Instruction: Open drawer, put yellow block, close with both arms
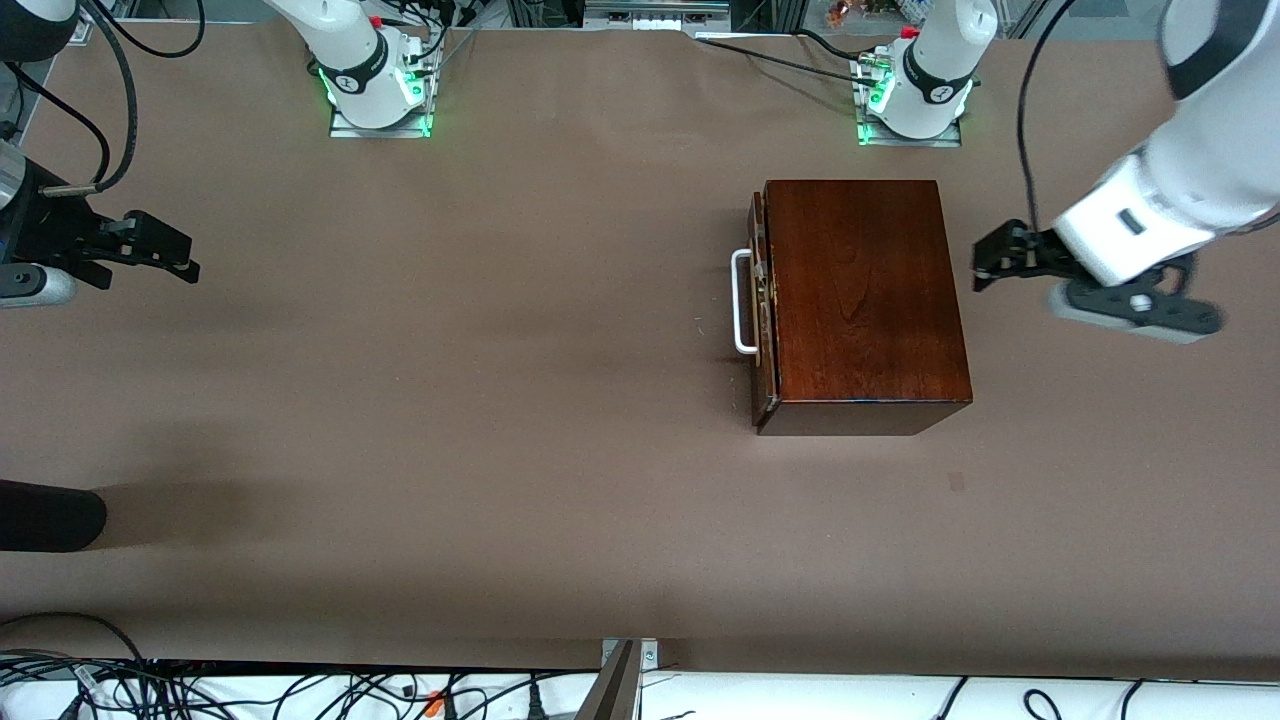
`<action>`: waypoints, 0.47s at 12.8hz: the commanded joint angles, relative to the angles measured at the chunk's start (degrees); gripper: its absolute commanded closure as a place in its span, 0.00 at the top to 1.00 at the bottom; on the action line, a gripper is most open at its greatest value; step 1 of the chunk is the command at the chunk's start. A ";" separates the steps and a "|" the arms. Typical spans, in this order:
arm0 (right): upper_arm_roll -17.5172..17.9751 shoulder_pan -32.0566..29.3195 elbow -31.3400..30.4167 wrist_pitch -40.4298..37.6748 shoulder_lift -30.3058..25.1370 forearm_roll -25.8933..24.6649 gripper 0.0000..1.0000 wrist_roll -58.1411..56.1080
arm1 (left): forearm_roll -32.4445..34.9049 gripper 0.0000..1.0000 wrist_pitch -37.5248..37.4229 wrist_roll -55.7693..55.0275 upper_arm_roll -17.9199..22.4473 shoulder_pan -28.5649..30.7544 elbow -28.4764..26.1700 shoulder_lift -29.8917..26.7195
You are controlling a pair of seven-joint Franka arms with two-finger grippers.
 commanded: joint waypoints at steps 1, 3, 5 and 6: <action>0.24 -0.32 -0.56 0.50 -0.48 -0.06 1.00 0.08 | 0.28 1.00 2.63 -4.67 0.17 2.70 -8.70 -6.20; 0.24 -0.32 -0.56 0.50 -0.48 -0.06 1.00 0.08 | -0.25 1.00 2.63 -4.14 2.89 2.78 -11.34 -7.17; 0.24 -0.32 -0.56 0.50 -0.48 -0.06 1.00 0.08 | 0.71 1.00 2.54 0.05 3.43 3.05 -11.00 -7.43; 0.24 -0.32 -0.56 0.50 -0.48 -0.15 1.00 0.08 | 0.54 1.00 2.28 0.34 3.43 3.14 -11.00 -7.61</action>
